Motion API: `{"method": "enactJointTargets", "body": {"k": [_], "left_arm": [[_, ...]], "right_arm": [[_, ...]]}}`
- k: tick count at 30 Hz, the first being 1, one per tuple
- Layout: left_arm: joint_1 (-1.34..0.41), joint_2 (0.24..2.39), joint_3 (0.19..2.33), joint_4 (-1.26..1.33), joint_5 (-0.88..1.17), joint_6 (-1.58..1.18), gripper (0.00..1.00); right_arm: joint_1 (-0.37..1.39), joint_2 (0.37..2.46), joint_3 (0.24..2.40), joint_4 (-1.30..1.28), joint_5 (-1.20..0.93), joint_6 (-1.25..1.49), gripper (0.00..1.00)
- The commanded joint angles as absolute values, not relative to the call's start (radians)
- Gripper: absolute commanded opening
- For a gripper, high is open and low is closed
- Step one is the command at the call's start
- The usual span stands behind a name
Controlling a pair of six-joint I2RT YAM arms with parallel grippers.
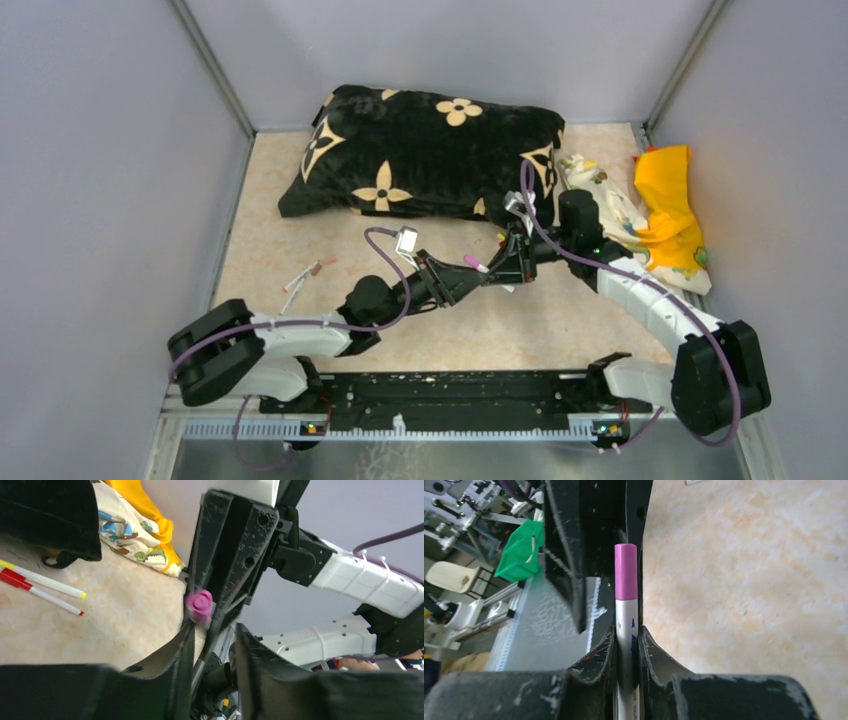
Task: Insert the pens into the pen caps
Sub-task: Place the pen at the center of the board.
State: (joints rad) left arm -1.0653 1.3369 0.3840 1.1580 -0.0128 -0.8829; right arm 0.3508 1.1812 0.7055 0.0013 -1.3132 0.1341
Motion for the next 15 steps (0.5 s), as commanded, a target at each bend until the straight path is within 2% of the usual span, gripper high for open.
{"method": "enactJointTargets", "body": {"k": [1, 3, 7, 11, 15], "left_arm": [[-1.123, 1.238, 0.377, 0.905, 0.114, -0.860, 0.45], [-1.114, 1.189, 0.389, 0.856, 0.060, -0.840, 0.57], [-1.098, 1.093, 0.407, 0.717, 0.010, -0.790, 0.71], [-1.089, 0.982, 0.391, 0.557, -0.036, -0.727, 0.78], [-1.082, 0.904, 0.377, 0.439, -0.027, -0.623, 0.81]], "right_arm": [[0.383, 1.191, 0.826, 0.096, -1.131, -0.030, 0.00], [0.391, 1.199, 0.828, 0.082, -1.138, -0.043, 0.00], [0.394, 1.195, 0.827, 0.066, -1.142, -0.061, 0.00], [0.393, 1.192, 0.825, 0.055, -1.124, -0.074, 0.00], [0.378, 1.200, 0.815, 0.048, -1.055, -0.090, 0.00]]}}
